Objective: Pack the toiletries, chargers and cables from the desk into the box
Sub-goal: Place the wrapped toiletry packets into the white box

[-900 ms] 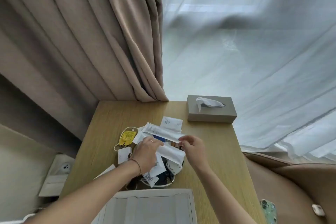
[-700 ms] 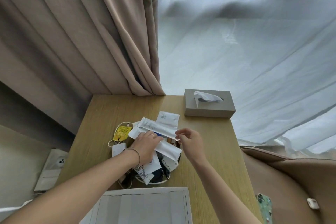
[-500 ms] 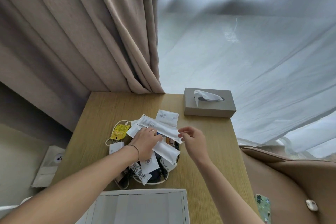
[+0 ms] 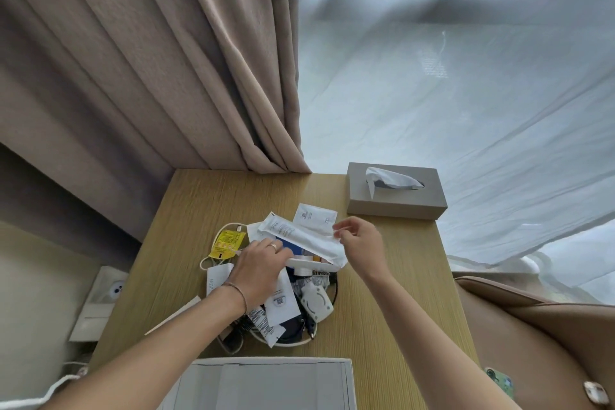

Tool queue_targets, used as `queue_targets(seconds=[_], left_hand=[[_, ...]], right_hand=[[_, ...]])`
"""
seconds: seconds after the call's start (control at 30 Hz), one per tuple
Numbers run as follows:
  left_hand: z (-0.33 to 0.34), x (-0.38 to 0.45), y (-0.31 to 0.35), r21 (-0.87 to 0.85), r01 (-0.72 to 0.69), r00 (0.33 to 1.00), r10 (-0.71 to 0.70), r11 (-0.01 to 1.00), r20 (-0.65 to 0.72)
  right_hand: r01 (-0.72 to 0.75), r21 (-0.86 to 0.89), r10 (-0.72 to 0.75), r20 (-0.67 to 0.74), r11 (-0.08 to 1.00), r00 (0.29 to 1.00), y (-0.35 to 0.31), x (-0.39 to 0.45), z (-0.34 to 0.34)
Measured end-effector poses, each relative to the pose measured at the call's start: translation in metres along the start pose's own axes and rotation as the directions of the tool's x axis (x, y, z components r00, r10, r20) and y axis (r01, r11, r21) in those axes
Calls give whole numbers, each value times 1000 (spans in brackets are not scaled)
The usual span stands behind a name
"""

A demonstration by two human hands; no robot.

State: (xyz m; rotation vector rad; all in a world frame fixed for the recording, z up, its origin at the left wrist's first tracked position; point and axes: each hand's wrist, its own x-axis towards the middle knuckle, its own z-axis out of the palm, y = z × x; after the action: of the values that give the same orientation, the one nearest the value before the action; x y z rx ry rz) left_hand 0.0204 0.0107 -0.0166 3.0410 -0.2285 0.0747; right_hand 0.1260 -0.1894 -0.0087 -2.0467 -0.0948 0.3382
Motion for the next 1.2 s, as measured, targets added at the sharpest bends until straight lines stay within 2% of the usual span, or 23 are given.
queue_targets(seconds=[0.13, 0.27, 0.33, 0.43, 0.53, 0.73, 0.87, 1.03, 1.2], left_hand=[[-19, -13, -10, -248, 197, 965, -232, 948, -119], [-41, -26, -10, -480, 401, 868, -491, 780, -73], [-50, -35, -7, -613, 448, 818, -575, 651, -13], [-64, -52, -4, -791, 457, 746, -660, 407, 92], [-76, -70, -1, -871, 457, 677, -705, 179, 210], [-94, -91, 7, -914, 402, 656, -711, 45, 253], [-107, -101, 12, -933, 356, 642, -712, -54, 286], [-120, -126, 24, -942, 306, 615, -727, -139, 306], [-121, -157, 34, -936, 295, 616, -711, -193, 340]], right_hand=[[-3, -104, 7, 40, 995, 999, 2, 15, 17], [121, -411, -53, 174, 904, 983, 1, 21, 45], [203, -559, -69, 250, 804, 966, 1, 23, 59], [248, -705, -81, 262, 665, 962, 4, 23, 73], [227, -747, -82, 226, 625, 971, 5, 22, 78], [151, -663, -98, 117, 733, 988, -8, 15, 64], [92, -481, -109, -9, 872, 994, -34, -5, 48], [156, -156, -161, -20, 976, 987, -76, -61, 29], [202, 60, -204, 34, 978, 978, -104, -135, 17]])
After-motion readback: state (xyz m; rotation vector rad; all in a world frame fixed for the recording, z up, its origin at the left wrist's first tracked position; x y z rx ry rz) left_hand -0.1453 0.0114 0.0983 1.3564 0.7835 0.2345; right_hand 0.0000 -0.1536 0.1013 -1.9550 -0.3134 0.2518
